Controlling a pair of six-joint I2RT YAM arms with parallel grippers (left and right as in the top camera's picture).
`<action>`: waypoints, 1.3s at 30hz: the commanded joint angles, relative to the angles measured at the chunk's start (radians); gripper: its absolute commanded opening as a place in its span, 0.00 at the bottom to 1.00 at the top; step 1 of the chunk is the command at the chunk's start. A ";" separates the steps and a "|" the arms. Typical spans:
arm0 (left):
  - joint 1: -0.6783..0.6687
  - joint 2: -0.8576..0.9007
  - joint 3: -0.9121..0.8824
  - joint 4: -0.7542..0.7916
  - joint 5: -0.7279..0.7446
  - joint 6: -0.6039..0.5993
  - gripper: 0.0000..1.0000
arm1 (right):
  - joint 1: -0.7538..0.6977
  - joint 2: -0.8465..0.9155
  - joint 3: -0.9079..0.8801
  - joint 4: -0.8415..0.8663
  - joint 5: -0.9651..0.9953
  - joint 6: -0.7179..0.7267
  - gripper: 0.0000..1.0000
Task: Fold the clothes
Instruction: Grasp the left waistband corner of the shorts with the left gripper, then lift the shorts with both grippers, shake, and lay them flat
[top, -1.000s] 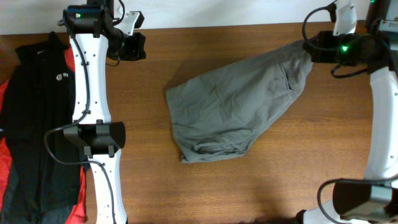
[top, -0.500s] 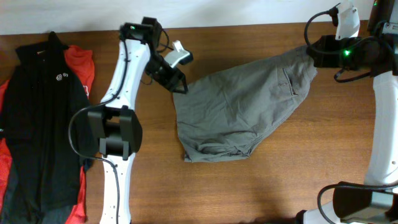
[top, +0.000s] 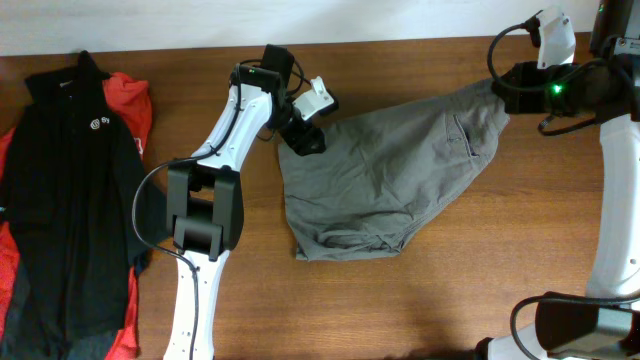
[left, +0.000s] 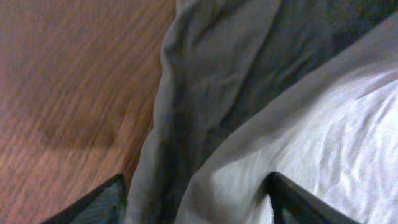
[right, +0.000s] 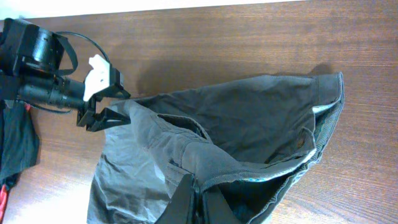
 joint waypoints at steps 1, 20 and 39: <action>0.002 -0.023 -0.018 -0.003 -0.046 -0.002 0.28 | -0.003 -0.016 0.023 -0.001 0.002 -0.015 0.04; 0.055 -0.298 0.671 -0.365 -0.338 -0.418 0.01 | -0.005 -0.029 0.087 -0.015 0.054 -0.005 0.04; 0.050 -0.542 0.658 -0.481 -0.482 -0.462 0.00 | -0.108 -0.101 0.334 -0.220 0.082 0.038 0.04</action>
